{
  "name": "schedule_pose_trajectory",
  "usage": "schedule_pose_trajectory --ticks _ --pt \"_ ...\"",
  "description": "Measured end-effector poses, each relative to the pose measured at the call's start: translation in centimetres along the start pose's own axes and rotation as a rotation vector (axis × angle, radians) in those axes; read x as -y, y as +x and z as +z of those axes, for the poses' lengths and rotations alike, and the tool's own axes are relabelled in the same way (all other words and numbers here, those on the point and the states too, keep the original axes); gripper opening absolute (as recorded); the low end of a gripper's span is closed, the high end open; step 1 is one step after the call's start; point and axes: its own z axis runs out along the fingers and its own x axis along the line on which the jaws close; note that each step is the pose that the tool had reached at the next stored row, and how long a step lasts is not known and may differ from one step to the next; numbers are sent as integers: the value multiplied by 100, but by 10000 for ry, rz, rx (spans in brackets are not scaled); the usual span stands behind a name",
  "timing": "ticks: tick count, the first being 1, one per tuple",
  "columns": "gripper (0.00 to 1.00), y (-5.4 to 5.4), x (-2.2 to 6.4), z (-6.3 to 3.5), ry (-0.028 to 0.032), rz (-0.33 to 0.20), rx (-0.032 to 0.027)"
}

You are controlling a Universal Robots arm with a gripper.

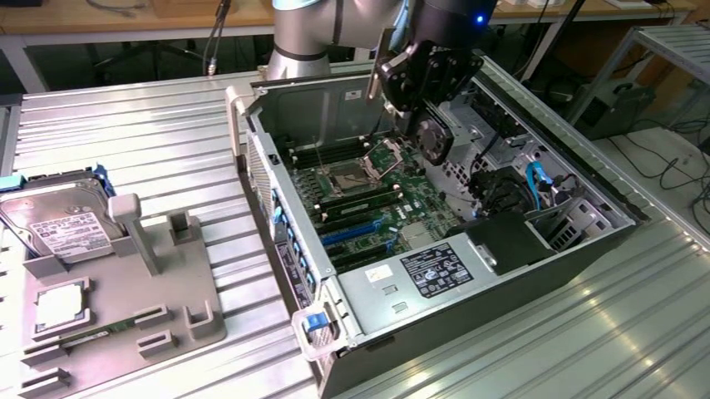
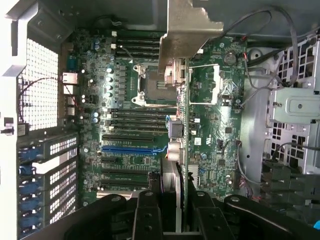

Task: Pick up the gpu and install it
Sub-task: 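Insert the gpu into the slot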

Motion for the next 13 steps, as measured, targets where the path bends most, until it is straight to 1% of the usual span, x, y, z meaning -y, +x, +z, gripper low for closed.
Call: schedule_pose_trajectory --ticks 1,7,10,11,13 --pt "28 0 0 0 0 -251 -1" --pt "28 0 0 0 -6 -1306 -5" --pt "28 0 0 0 -8 -1719 -7" --pt "28 0 0 0 -9 -1941 -8" --pt "28 0 0 0 -10 -2166 -9"
